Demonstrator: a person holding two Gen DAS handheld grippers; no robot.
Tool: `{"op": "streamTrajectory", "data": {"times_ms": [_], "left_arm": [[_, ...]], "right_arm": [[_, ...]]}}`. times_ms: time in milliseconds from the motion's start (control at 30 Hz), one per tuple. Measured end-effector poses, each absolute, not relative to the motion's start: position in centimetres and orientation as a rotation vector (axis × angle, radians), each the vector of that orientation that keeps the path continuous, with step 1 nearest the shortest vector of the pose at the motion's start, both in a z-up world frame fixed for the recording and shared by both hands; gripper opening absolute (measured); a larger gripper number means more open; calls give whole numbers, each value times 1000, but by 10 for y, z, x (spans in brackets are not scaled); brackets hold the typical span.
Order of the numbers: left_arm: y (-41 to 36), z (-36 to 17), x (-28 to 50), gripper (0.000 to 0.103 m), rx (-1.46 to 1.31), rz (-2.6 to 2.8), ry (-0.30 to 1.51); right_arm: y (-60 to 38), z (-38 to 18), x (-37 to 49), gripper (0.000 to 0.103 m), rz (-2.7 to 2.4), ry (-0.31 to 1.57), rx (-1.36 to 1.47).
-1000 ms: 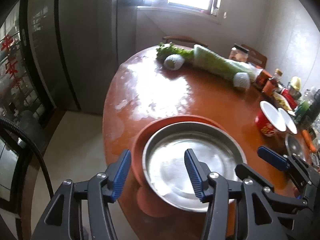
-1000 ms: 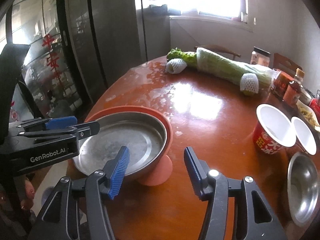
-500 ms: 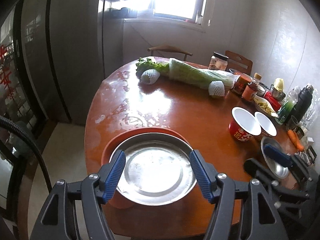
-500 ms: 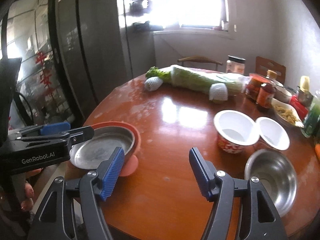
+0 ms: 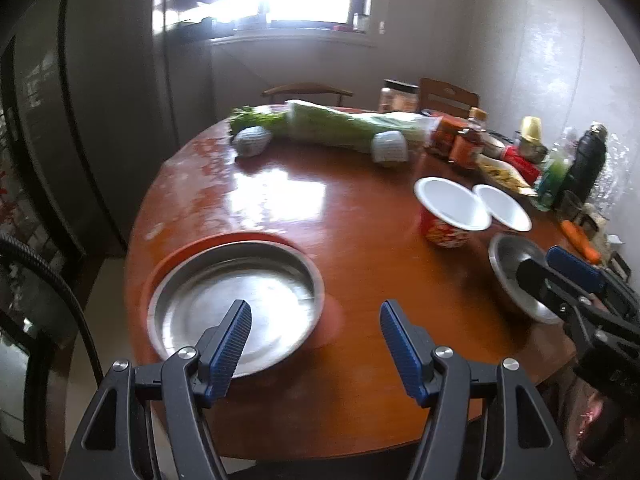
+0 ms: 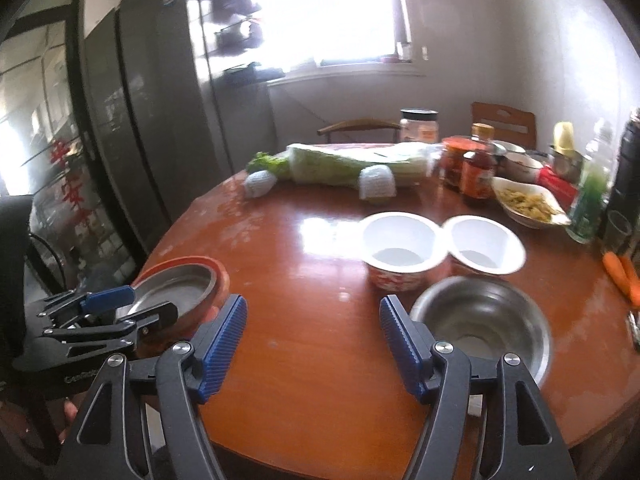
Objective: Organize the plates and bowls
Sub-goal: 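Move the left tool to the steel mixing bowl and close on its rim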
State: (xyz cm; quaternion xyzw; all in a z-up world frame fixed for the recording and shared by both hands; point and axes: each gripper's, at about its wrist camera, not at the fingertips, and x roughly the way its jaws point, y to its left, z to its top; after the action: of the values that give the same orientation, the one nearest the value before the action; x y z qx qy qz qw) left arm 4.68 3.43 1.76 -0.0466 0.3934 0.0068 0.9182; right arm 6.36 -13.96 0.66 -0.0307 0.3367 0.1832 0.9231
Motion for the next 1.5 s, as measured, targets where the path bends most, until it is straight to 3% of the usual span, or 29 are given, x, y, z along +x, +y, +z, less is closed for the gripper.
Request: {"op": "streamTrajectory", "data": {"times_ms": [567,1267,1433,1500], "left_arm": [[-59,28,80,67,-51,-134,820],[-133,-34,153,67,-44,-213,948],[-139,-45,160,66,-45,-227,972],[-142,-48,161,60,-38,-236,978]], "right_arm": [[-250,9,68,72,96,646,-22],[-317,-56,116,72,79,791,59],[-314,-65,123,55,110,812,46],[-309,-66,124,51,125,814,33]]}}
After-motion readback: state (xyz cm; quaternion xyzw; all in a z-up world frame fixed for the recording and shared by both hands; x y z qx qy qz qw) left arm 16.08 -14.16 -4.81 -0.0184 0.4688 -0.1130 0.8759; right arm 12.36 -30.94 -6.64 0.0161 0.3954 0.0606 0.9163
